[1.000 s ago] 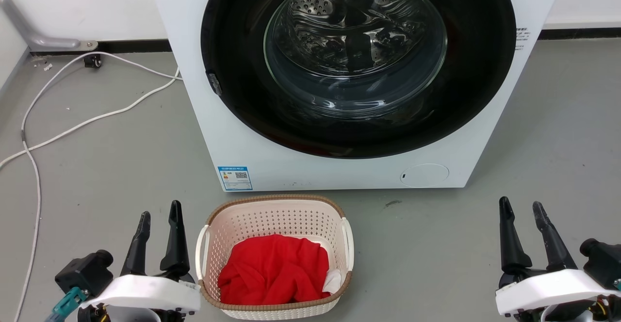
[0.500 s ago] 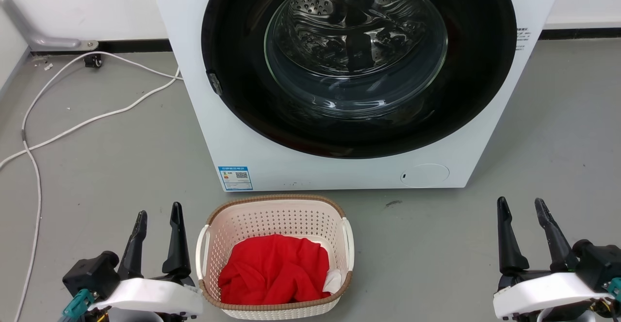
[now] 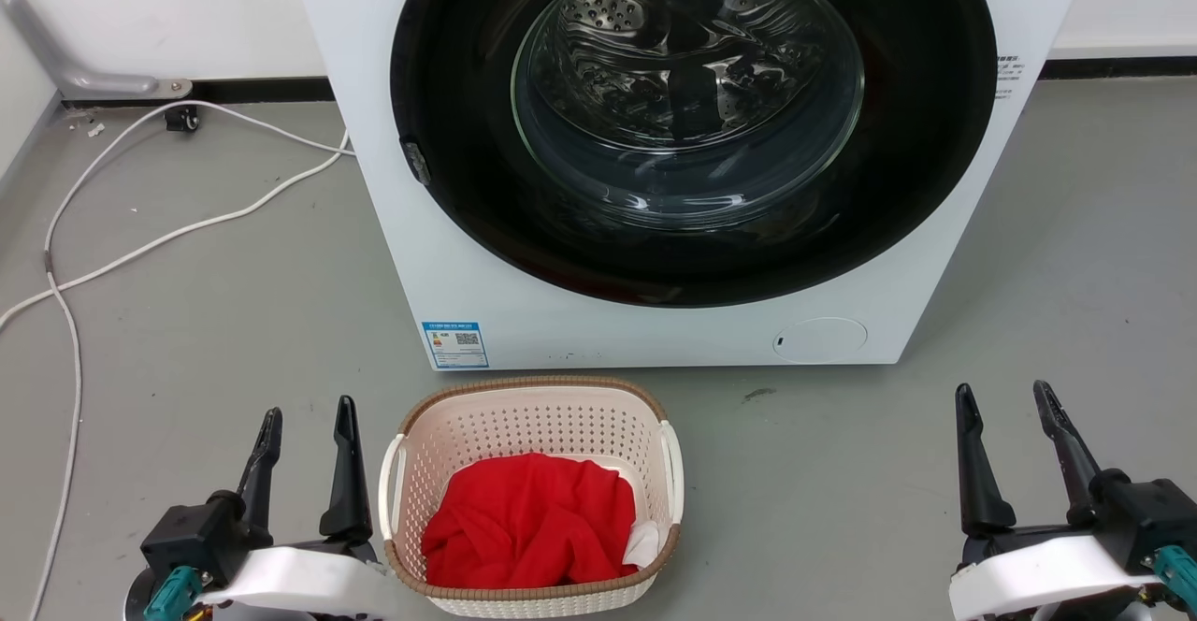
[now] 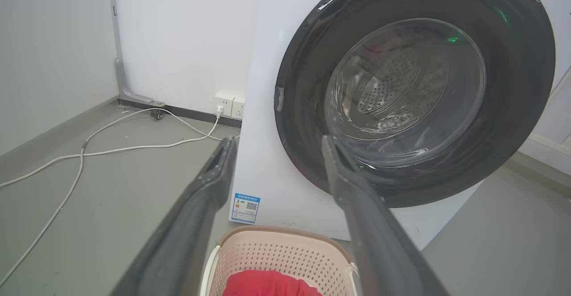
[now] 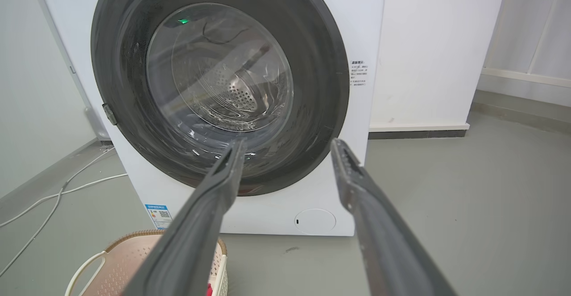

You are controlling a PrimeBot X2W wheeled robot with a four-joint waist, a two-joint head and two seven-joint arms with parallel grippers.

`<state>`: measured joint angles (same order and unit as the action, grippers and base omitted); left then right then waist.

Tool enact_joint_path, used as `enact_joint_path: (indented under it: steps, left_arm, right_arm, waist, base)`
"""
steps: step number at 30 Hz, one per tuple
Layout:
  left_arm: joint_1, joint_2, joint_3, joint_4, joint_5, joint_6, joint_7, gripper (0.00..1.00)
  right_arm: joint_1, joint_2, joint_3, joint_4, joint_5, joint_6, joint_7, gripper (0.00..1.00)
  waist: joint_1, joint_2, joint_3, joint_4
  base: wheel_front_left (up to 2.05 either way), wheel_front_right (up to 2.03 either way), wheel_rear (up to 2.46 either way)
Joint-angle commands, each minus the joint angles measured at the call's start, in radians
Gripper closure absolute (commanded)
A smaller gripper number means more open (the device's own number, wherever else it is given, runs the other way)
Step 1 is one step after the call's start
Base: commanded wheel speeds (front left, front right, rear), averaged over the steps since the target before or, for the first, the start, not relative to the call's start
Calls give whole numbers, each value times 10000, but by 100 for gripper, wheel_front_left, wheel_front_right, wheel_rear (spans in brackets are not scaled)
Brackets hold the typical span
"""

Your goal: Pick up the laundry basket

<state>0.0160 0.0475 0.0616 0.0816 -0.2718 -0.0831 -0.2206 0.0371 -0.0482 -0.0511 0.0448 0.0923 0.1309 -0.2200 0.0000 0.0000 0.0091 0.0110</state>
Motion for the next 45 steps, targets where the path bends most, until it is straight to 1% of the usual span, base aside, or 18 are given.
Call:
enact_joint_path:
  steps: [1,23,30,41,45]
  left_arm:
    - [60,39,-18,-101,214,54,-76,0]
    - [182,43,-31,-104,1695,77,-475,0]
    - [186,42,-26,-64,1577,59,-467,0]
    - [185,42,40,-23,1592,-2,-463,0]
    - [95,40,265,136,1456,78,-463,0]
  right_arm:
    - [77,-35,8,-87,-182,-3,-99,0]
    - [278,-35,-2,-177,-1277,-3,-473,0]
    - [274,-34,22,-103,-923,-3,-454,0]
    - [221,-34,96,-59,-804,-3,-454,0]
    - [38,-32,449,20,-677,-3,-454,0]
  waist:
    - [0,0,-7,0]
    - [0,0,-21,11]
    - [0,0,-18,39]
    - [0,0,22,6]
    - [0,0,121,-97]
  base:
    - [0,0,0]
    - [0,0,0]
    - [0,0,0]
    - [0,0,0]
    - [0,0,0]
